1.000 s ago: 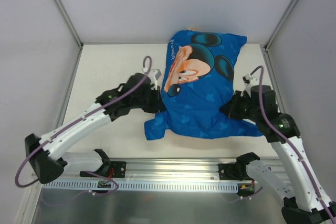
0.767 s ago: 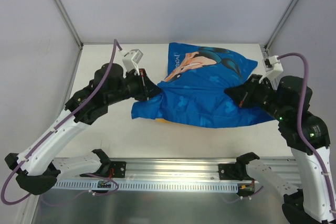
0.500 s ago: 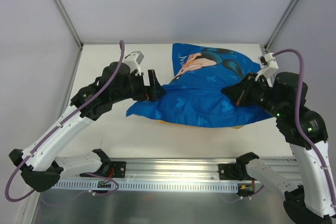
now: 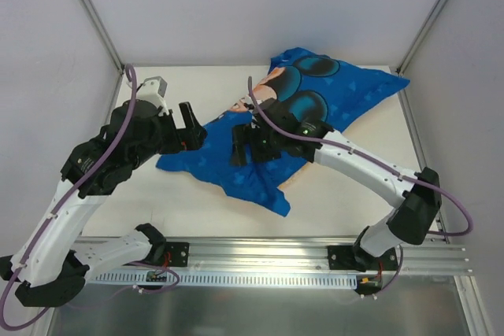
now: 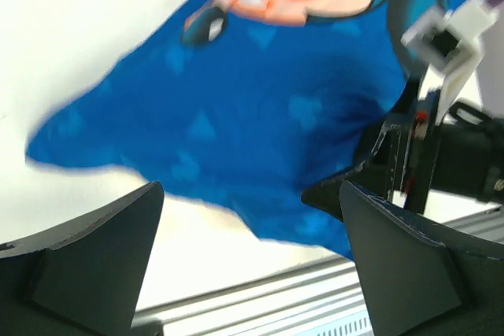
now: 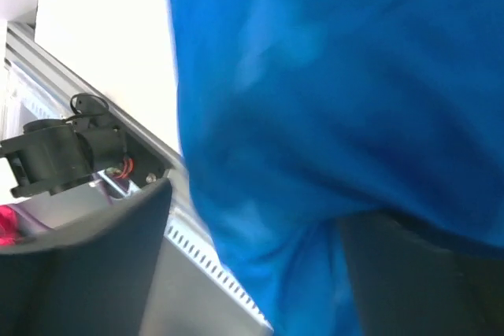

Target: Remove the pillowcase from the pillow

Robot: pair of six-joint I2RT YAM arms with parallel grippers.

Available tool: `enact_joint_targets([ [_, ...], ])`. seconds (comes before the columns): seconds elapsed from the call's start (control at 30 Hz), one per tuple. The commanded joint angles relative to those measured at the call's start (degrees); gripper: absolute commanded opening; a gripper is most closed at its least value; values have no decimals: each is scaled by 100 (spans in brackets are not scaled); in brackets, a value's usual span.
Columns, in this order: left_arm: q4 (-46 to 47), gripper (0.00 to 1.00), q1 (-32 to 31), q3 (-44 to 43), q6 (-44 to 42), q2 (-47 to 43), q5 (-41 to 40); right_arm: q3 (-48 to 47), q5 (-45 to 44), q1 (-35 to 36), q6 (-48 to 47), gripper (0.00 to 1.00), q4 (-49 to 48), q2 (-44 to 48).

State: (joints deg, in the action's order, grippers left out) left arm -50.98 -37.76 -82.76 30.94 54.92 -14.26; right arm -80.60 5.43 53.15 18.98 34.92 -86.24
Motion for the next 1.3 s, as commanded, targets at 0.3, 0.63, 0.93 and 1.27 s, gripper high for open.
enact_joint_targets([
  [0.3, -764, 93, -1368, 998, 1097, 695, 163, 1062, -429, -2647, -764, 99, 242, 1960],
  [0.63, 34, 90, -2983, 1244, 2311, 2497, -287, 2619, 309, -4488, -1063, 99, 419, 2998],
  [0.93, 765, 0, -1596, 2184, 1873, 1910, -209, 2725, 213, -4515, -1195, 100, 657, 3324],
  [1.27, 932, 73, 717, 2914, 1134, -253, 398, 2971, 336, -4523, -1160, 99, 727, 3675],
])
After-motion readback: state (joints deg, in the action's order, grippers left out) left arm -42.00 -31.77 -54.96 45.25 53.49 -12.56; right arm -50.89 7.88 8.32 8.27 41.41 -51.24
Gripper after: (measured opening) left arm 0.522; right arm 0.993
